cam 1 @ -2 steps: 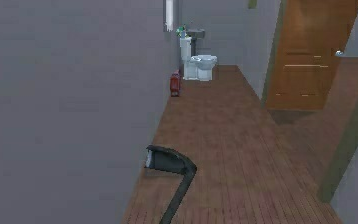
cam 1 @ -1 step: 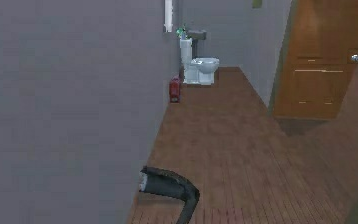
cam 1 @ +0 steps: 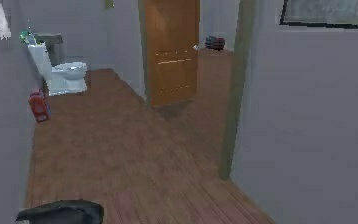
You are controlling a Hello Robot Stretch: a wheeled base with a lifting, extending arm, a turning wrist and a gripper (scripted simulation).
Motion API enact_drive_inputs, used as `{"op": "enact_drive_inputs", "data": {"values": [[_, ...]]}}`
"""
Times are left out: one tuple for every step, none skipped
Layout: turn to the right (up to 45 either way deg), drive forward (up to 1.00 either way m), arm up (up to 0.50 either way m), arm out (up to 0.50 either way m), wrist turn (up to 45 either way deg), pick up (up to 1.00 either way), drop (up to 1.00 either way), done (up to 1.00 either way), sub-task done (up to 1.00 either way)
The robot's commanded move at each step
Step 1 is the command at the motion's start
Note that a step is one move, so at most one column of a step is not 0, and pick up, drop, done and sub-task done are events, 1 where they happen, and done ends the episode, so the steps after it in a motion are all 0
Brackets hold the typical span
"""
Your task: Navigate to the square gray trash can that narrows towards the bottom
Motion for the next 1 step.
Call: {"op": "enact_drive_inputs", "data": {"values": [[0.0, 1.0, 0.0, 0.0, 0.0, 0.0, 0.0, 0.0, 0.0]]}}
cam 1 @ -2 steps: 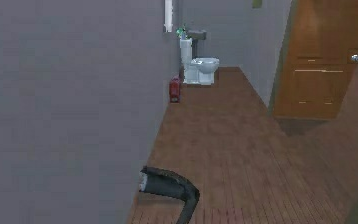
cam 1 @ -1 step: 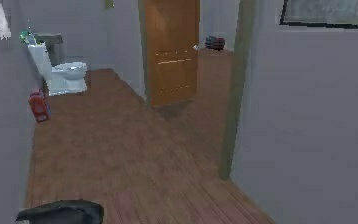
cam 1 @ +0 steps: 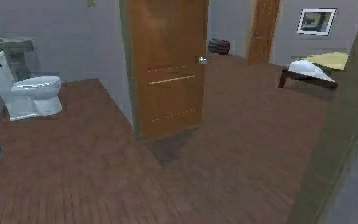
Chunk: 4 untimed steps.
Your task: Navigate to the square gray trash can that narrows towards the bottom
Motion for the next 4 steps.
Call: {"op": "enact_drive_inputs", "data": {"values": [[0.0, 0.85, 0.0, 0.0, 0.0, 0.0, 0.0, 0.0, 0.0], [27.0, 0.0, 0.0, 0.0, 0.0, 0.0, 0.0, 0.0, 0.0], [0.0, 1.0, 0.0, 0.0, 0.0, 0.0, 0.0, 0.0, 0.0], [3.0, 0.0, 0.0, 0.0, 0.0, 0.0, 0.0, 0.0, 0.0]]}}
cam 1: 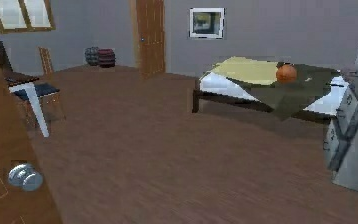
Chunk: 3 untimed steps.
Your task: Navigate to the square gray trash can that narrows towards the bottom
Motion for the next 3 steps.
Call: {"op": "enact_drive_inputs", "data": {"values": [[0.0, 0.55, 0.0, 0.0, 0.0, 0.0, 0.0, 0.0, 0.0], [-12.0, 0.0, 0.0, 0.0, 0.0, 0.0, 0.0, 0.0, 0.0], [0.0, 0.35, 0.0, 0.0, 0.0, 0.0, 0.0, 0.0, 0.0]]}}
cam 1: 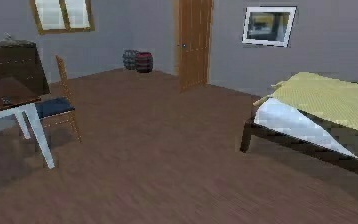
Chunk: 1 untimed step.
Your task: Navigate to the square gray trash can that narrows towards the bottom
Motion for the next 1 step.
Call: {"op": "enact_drive_inputs", "data": {"values": [[-33.0, 0.0, 0.0, 0.0, 0.0, 0.0, 0.0, 0.0, 0.0]]}}
